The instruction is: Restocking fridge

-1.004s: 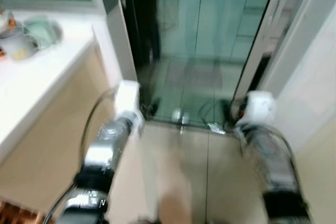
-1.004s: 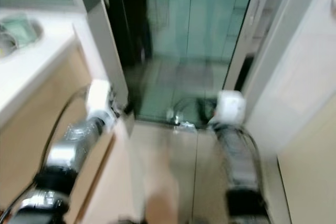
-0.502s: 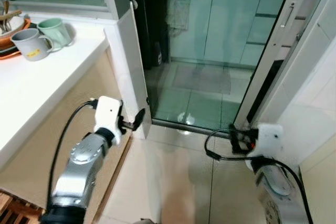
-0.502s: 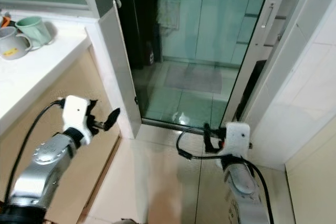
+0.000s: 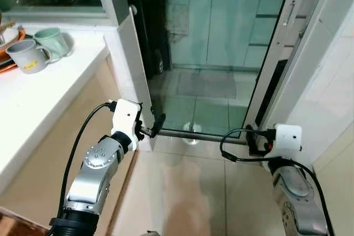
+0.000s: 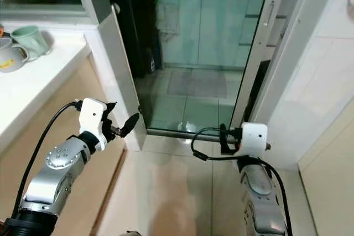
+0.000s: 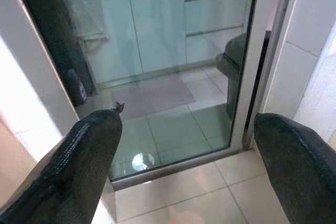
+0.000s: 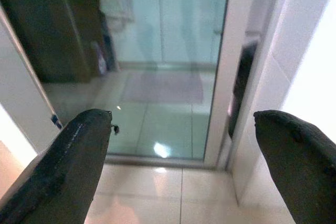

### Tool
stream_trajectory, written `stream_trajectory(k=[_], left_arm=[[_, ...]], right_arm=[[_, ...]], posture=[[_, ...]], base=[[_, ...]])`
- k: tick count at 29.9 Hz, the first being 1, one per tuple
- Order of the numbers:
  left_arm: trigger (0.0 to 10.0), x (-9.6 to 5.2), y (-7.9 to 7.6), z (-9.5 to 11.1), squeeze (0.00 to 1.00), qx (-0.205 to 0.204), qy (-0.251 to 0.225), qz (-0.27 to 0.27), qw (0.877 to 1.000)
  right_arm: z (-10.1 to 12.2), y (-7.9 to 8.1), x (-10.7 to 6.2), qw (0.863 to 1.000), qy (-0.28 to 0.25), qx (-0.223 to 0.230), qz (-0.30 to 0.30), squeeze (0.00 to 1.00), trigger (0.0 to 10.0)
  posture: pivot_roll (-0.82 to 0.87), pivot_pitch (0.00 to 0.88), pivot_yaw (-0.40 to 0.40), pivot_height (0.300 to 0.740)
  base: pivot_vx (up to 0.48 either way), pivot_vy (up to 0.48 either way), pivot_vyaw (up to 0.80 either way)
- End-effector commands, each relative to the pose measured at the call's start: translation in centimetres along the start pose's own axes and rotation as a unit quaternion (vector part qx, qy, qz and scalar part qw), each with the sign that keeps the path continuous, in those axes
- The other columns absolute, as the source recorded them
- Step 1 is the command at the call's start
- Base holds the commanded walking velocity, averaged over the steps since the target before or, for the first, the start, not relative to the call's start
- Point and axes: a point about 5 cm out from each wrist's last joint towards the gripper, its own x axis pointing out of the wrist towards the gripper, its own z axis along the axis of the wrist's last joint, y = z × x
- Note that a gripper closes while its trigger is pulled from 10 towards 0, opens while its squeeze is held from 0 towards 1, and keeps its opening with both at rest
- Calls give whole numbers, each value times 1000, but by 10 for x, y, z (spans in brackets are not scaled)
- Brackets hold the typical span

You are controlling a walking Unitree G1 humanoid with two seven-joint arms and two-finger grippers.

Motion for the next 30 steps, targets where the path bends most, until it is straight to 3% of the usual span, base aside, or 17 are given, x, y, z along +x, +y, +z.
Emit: stream_trajectory(k=[1, 5, 12, 18, 30], left_arm=[[10000, -2, 9, 0, 0, 2, 1, 15, 1000], [10000, 3, 11, 0, 0, 14, -2, 28, 999], [10000, 8, 9, 2, 0, -6, -13, 33, 999], [10000, 9, 12, -1, 0, -24, -11, 47, 999], [10000, 9, 9, -2, 0, -23, -11, 45, 999]], right_arm=[[0, 6, 3, 1000, 0, 12, 9, 0, 10000], [-2, 5, 5, 1000, 2, -2, 11, 0, 10000], [6, 6, 12, 1000, -9, -4, 13, 0, 10000], [5, 2, 13, 1000, -5, -5, 10, 0, 10000], [3, 1, 13, 1000, 3, -6, 8, 0, 10000]], posture=[[-55, 0, 105, 740], [-54, 0, 99, 740], [-52, 0, 89, 740], [-52, 0, 87, 740], [-55, 0, 88, 740]], base=[[0, 450, 0], [0, 0, 0], [-76, 0, 0], [-418, 0, 0], [-457, 0, 0]])
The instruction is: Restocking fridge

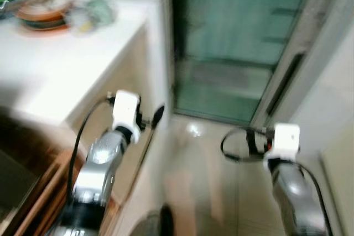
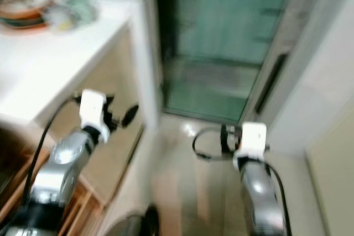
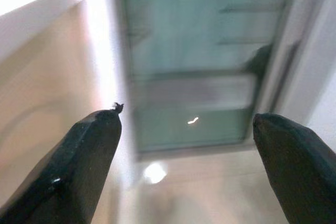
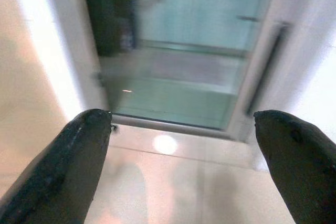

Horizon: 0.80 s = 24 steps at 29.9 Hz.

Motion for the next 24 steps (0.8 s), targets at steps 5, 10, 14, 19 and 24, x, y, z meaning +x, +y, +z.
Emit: stream_trajectory(k=[5, 10, 14, 19, 24], left_arm=[[10000, -1, 2, -4, 0, -3, 9, 1, 1000], [10000, 0, 1, -6, 0, -2, 11, 0, 1000], [10000, 0, 1, -6, 0, -1, 11, -1, 1000], [10000, 1, 1, -7, 0, 3, 12, 0, 1000], [10000, 1, 1, -7, 0, 3, 11, 1, 1000]], right_arm=[[-7, 1, -4, 1000, 14, 3, 5, 0, 10000], [-10, 0, -6, 1000, 19, 2, 3, 0, 10000], [-11, -1, -7, 1000, 21, 1, 2, 0, 10000], [-11, -1, -6, 1000, 21, 2, 1, 0, 10000], [-11, -1, -5, 1000, 21, 2, 1, 0, 10000]], posture=[[-57, 0, 87, 740], [-62, 0, 88, 740], [-64, 0, 90, 740], [-64, 0, 90, 740], [-62, 0, 89, 740]], base=[[-478, 0, 0], [-480, 0, 0], [-480, 0, 0], [-480, 0, 0], [-480, 0, 0]])
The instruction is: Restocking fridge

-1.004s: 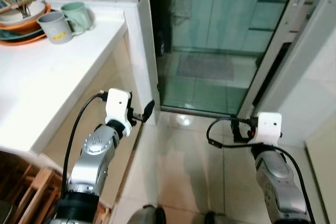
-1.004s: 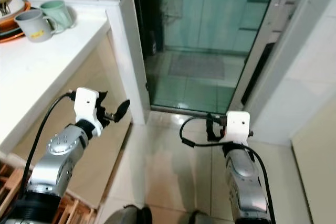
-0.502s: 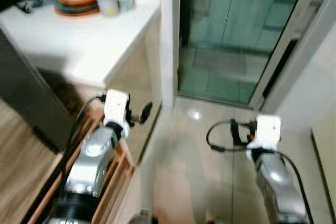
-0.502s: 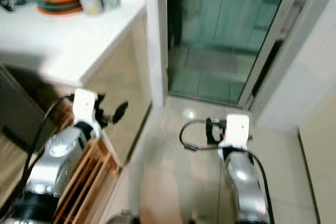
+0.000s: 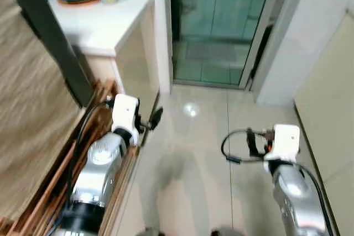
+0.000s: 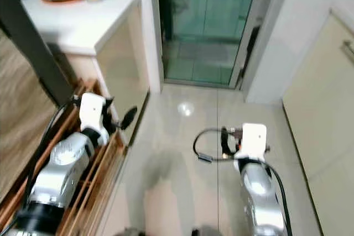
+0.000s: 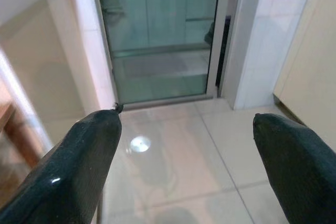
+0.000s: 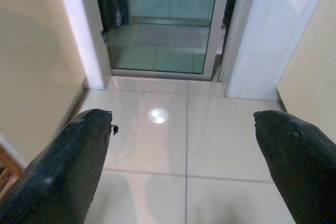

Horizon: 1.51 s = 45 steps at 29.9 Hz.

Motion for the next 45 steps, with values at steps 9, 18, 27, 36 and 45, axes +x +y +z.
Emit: stream_trajectory(k=[9, 18, 27, 36, 45], left_arm=[[10000, 1, 2, -2, 0, 8, 2, 3, 1000], [10000, -1, 25, 15, 1000, -12, -58, 71, 996], [10000, -1, 41, 12, 1000, -123, -57, 162, 977], [10000, 2, 34, 13, 882, -70, -40, 119, 990], [10000, 6, 23, 20, 0, -72, -54, 78, 993]], right_arm=[[6, 6, 6, 1000, -9, 0, 9, 0, 10000], [44, -3, 0, 990, -140, -1, -34, 1000, 10000], [44, 12, 4, 990, -142, -3, 19, 1000, 10000], [32, 10, 10, 993, -111, -22, 8, 0, 10000], [26, 14, 9, 994, -103, -25, 11, 0, 10000]], posture=[[-60, 0, 90, 740], [-60, 0, 93, 740], [-59, 0, 87, 740], [-53, 0, 86, 740], [-56, 0, 93, 740]], base=[[-480, 0, 0], [-107, 0, 0], [0, 0, 0], [288, 29, 0], [432, 28, 0]])
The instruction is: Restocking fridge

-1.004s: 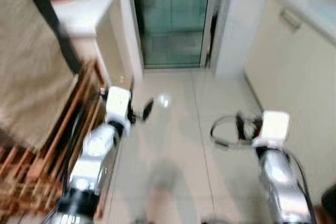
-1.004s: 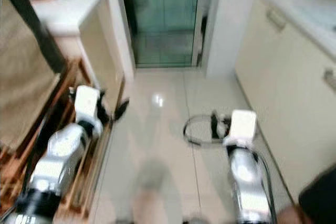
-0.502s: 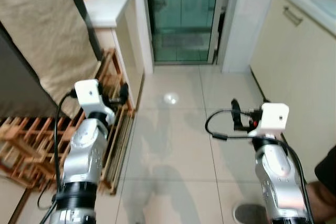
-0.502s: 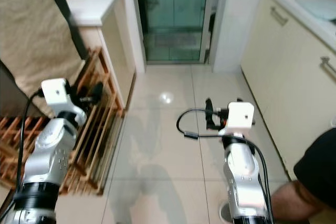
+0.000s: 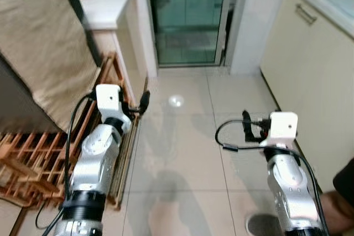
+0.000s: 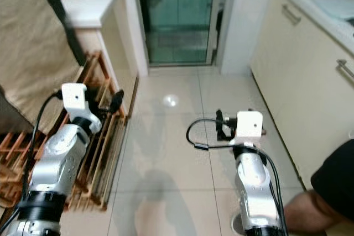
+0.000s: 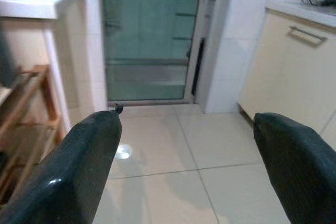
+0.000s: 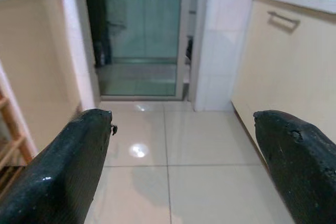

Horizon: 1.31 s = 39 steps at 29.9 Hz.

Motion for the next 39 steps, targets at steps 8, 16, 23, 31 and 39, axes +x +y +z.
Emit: stream_trajectory(k=[8, 16, 23, 31, 39], left_arm=[[10000, -1, 0, 12, 0, -63, -41, -12, 997], [10000, -5, -6, 11, 0, -25, -46, -35, 998], [10000, -4, -4, 8, 0, -5, -31, -31, 999], [10000, -7, -11, 9, 0, 0, -48, -57, 997], [10000, -9, -15, 11, 0, -8, -60, -69, 996]], right_arm=[[-3, 1, 2, 1000, 4, -5, -1, 0, 10000], [-7, 1, 2, 1000, 13, -3, -2, 0, 10000], [-11, 3, 1, 1000, 20, -5, 0, 0, 10000], [-13, 1, 0, 1000, 25, -10, -1, 0, 10000], [-13, 0, 1, 1000, 28, -8, 1, 0, 10000]], posture=[[-56, 0, 94, 740], [-52, 0, 92, 740], [-49, 0, 91, 740], [-54, 0, 89, 740], [-55, 0, 90, 740]], base=[[141, 410, 0], [0, 418, 0], [0, 0, 0], [0, 383, 0], [-47, 381, 100]])
